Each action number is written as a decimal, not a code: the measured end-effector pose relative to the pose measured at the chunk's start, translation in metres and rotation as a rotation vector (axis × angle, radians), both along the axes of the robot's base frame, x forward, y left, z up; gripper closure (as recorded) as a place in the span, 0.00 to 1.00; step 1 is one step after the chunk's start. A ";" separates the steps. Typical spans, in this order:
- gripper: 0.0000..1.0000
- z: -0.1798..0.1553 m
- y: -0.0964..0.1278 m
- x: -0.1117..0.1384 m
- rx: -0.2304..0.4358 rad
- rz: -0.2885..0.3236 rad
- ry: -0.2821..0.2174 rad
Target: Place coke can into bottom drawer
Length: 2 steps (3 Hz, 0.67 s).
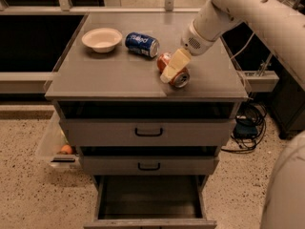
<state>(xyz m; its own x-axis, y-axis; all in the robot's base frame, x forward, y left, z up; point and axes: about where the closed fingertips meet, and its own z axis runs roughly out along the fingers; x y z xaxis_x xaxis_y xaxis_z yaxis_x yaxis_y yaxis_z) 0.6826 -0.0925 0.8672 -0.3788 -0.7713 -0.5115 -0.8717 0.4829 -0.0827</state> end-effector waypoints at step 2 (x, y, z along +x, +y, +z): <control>0.00 -0.030 0.006 0.012 0.019 -0.007 0.051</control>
Offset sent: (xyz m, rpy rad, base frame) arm 0.0155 0.0035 -0.0445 0.0280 0.0713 -0.0112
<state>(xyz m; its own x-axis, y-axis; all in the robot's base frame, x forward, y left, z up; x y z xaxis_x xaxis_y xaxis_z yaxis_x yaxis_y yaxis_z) 0.6944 -0.0863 0.8368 -0.4103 -0.7586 -0.5062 -0.8711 0.4902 -0.0286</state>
